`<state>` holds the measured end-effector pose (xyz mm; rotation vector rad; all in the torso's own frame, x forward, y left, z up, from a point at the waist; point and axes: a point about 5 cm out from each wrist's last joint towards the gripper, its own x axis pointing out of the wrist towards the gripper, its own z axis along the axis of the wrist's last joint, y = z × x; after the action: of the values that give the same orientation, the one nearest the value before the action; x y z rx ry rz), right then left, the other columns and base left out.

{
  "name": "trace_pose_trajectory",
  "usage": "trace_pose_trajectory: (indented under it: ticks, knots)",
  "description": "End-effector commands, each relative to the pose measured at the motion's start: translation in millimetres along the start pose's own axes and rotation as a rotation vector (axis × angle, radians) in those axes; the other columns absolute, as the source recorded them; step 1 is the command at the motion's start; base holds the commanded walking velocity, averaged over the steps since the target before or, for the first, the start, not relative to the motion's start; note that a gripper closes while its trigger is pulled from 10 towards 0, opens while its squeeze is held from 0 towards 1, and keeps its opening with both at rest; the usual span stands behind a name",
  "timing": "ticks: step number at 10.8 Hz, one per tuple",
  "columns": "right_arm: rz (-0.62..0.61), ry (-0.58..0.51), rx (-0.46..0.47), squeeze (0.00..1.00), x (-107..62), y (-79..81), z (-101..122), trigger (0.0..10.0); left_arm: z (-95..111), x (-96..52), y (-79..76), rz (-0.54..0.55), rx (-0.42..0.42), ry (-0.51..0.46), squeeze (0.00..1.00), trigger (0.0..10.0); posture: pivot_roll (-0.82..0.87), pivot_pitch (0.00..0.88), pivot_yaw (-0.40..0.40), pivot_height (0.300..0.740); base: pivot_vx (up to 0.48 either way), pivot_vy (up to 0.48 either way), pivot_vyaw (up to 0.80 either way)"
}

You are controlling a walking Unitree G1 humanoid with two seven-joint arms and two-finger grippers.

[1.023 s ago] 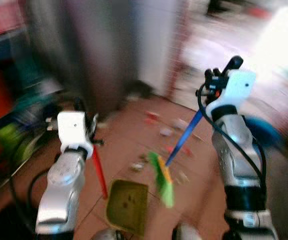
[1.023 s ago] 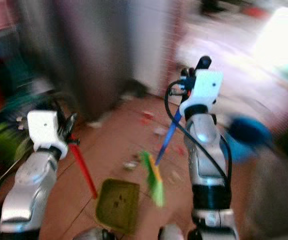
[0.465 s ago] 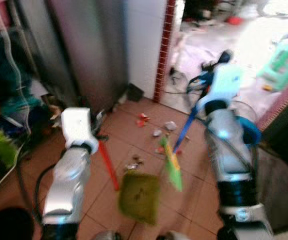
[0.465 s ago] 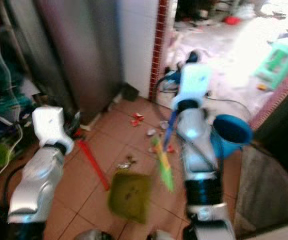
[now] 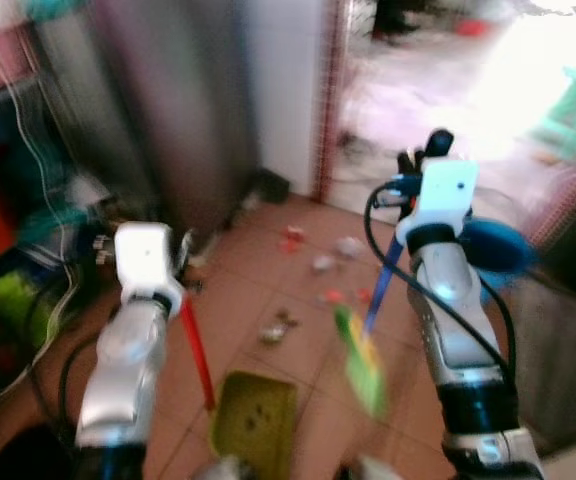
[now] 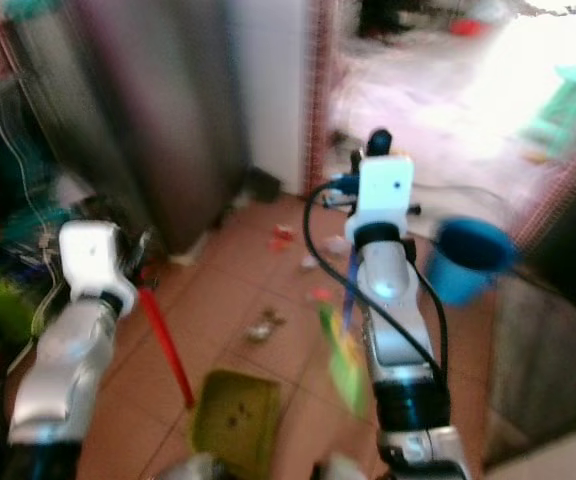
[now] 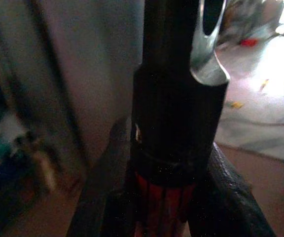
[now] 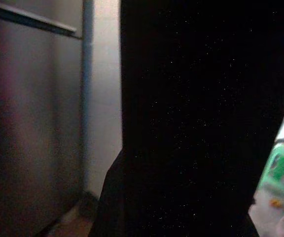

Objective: Sweep floor

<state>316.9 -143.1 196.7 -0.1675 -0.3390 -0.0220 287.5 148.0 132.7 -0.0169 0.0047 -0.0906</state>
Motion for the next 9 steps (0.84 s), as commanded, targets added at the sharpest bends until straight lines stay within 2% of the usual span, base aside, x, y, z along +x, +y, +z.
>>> trace_pose_trajectory:
  ticks: [1,2,6,9]
  knots:
    - [0.021,-0.106,-0.001,0.00,4.8,5.5,21.8,10.0,15.2,4.1,-7.1,-0.030,-0.004,-0.085,0.00,10.0,-0.07,0.000,0.055,0.740,0.398,0.270,-0.48]
    - [0.023,-0.123,-0.007,0.00,6.2,5.0,24.7,10.0,18.0,6.5,-8.8,-0.026,0.028,-0.100,0.00,10.0,-0.07,0.000,0.062,0.740,0.398,0.270,0.00]
    - [0.019,-0.131,-0.008,0.00,9.0,3.1,24.4,10.0,19.1,11.5,-20.8,-0.052,0.000,-0.112,0.00,10.0,-0.08,0.000,0.059,0.740,0.405,0.255,0.00]
    - [0.022,-0.141,-0.036,0.00,7.9,3.5,25.7,10.0,19.0,15.1,-27.4,-0.063,0.000,-0.114,0.00,10.0,-0.09,0.002,0.058,0.740,0.380,0.000,0.00]
